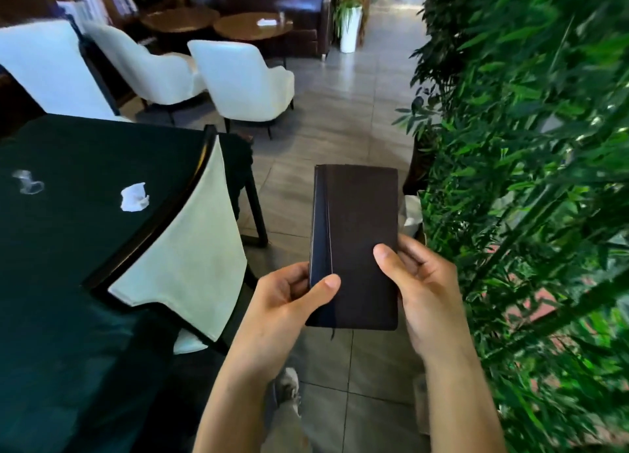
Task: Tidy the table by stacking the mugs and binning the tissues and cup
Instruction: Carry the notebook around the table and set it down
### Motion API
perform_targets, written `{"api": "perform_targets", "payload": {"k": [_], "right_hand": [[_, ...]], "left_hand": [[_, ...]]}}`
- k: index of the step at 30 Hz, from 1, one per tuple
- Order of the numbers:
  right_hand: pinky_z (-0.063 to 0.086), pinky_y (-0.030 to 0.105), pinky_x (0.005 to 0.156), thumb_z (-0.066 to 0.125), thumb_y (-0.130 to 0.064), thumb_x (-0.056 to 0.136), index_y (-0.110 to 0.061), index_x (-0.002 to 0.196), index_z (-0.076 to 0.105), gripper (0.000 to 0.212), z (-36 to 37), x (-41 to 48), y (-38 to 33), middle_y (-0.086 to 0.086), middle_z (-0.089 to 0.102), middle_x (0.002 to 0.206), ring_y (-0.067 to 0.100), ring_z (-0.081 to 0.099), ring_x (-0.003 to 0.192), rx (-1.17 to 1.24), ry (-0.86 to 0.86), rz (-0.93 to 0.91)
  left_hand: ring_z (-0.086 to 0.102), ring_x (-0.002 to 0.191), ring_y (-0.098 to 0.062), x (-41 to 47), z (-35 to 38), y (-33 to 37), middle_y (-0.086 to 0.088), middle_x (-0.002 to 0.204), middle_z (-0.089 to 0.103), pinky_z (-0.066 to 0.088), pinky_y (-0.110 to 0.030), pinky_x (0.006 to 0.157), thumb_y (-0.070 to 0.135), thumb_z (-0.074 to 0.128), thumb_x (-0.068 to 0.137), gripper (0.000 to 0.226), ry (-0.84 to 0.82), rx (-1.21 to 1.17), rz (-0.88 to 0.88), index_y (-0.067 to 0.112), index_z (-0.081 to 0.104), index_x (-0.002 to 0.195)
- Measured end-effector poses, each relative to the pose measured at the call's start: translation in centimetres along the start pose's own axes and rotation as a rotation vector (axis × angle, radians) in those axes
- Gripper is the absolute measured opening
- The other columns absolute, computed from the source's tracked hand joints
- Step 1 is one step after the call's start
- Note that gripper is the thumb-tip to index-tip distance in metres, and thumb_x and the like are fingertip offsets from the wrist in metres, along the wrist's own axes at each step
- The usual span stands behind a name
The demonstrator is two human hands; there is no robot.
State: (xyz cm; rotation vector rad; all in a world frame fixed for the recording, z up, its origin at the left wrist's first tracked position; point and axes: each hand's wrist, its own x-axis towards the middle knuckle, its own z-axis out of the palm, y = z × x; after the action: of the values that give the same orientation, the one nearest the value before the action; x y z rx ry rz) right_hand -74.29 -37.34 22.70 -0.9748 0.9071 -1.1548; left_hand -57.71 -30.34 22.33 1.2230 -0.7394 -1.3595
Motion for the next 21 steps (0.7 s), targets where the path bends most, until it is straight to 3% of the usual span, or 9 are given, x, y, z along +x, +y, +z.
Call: {"api": "perform_targets", "payload": {"k": [11,17,21], "right_hand": [[0.062,0.024,0.073,0.063,-0.003,0.097,-0.011,0.113,0.075,0.021,5.7,15.4,0.6,0.005,0.082,0.104,0.015,0.078,0.093,-0.024,0.122,-0.004],[0.061,0.022,0.075,0.062,-0.003,0.098,-0.017,0.109,0.076,0.023,9.2,23.1,0.3,0.002,0.082,0.106,0.014,0.078,0.097,-0.038,0.104,-0.033],[0.060,0.020,0.076,0.062,-0.003,0.098,-0.017,0.113,0.074,0.024,10.3,27.2,0.2,-0.003,0.082,0.105,0.011,0.077,0.098,-0.073,0.087,-0.036]], "left_hand": [[0.080,0.101,-0.019,16.4,-4.7,5.9,-0.006,0.109,0.084,0.064,-0.028,0.080,0.029,0.072,0.085,0.036,-0.101,0.089,-0.043,0.012,0.076,0.116],[0.079,0.104,-0.026,24.6,-8.3,9.8,-0.009,0.113,0.082,0.066,-0.039,0.080,0.022,0.076,0.081,0.042,-0.187,0.144,-0.084,0.010,0.073,0.121],[0.080,0.102,-0.027,29.0,-9.3,10.7,-0.010,0.110,0.083,0.068,-0.036,0.075,0.021,0.076,0.078,0.042,-0.190,0.119,-0.102,0.010,0.073,0.119]]}}
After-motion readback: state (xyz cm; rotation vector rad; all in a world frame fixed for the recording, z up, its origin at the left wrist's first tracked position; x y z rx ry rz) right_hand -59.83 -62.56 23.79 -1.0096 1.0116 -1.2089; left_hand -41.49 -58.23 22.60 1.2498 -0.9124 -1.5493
